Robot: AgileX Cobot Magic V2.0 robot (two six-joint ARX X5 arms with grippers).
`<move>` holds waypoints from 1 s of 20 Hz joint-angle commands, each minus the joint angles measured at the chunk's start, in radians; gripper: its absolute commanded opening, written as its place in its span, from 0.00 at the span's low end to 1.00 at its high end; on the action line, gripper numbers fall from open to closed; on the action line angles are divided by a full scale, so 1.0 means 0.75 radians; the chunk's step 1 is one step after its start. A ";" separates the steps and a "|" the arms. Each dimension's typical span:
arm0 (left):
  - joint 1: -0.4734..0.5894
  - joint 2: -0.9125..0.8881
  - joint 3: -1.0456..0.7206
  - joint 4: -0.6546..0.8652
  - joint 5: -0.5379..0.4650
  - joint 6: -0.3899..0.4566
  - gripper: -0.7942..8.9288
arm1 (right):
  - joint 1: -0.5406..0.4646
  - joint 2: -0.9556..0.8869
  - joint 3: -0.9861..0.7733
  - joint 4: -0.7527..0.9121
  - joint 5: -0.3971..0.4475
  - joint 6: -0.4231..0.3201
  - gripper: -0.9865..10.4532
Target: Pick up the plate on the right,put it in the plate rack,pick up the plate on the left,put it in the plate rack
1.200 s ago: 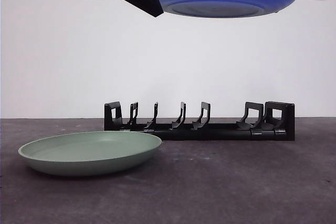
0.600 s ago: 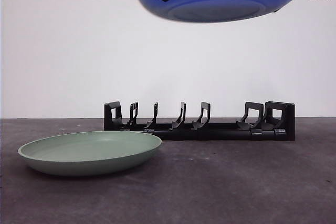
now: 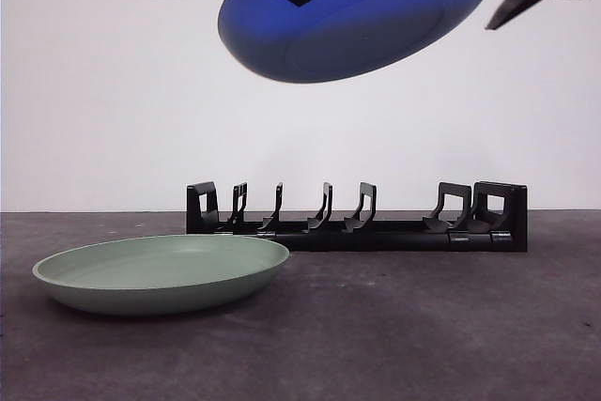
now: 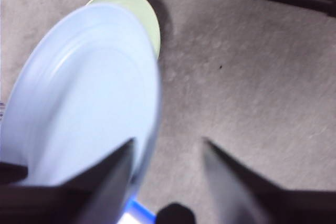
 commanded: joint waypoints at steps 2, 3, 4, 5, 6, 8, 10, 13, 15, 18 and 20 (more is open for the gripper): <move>0.011 -0.003 0.000 0.020 0.066 -0.134 0.07 | -0.007 -0.040 0.017 0.104 -0.033 0.033 0.39; 0.019 -0.002 0.000 0.027 0.083 -0.168 0.07 | -0.007 -0.065 0.034 0.146 -0.040 0.057 0.39; 0.035 -0.002 0.000 0.039 0.107 -0.201 0.07 | -0.007 -0.097 0.055 0.194 -0.037 0.080 0.39; 0.058 -0.002 0.000 0.060 0.135 -0.243 0.07 | -0.007 -0.137 0.080 0.241 -0.021 0.105 0.39; 0.091 -0.002 0.000 0.096 0.168 -0.293 0.07 | -0.007 -0.176 0.112 0.283 0.013 0.120 0.39; 0.180 -0.001 0.000 0.204 0.281 -0.429 0.07 | -0.007 -0.263 0.166 0.335 0.102 0.136 0.39; 0.300 0.007 0.000 0.357 0.416 -0.604 0.07 | -0.007 -0.342 0.203 0.330 0.138 0.136 0.39; 0.482 0.040 0.000 0.607 0.567 -0.875 0.07 | -0.007 -0.439 0.207 0.274 0.138 0.130 0.39; 0.564 0.078 0.000 0.718 0.620 -0.998 0.07 | -0.007 -0.472 0.207 0.212 0.137 0.116 0.39; 0.643 0.137 0.000 0.821 0.638 -1.104 0.07 | -0.006 -0.489 0.207 0.132 0.136 0.091 0.39; 0.679 0.187 0.000 0.884 0.637 -1.149 0.07 | -0.006 -0.489 0.207 0.066 0.132 0.077 0.39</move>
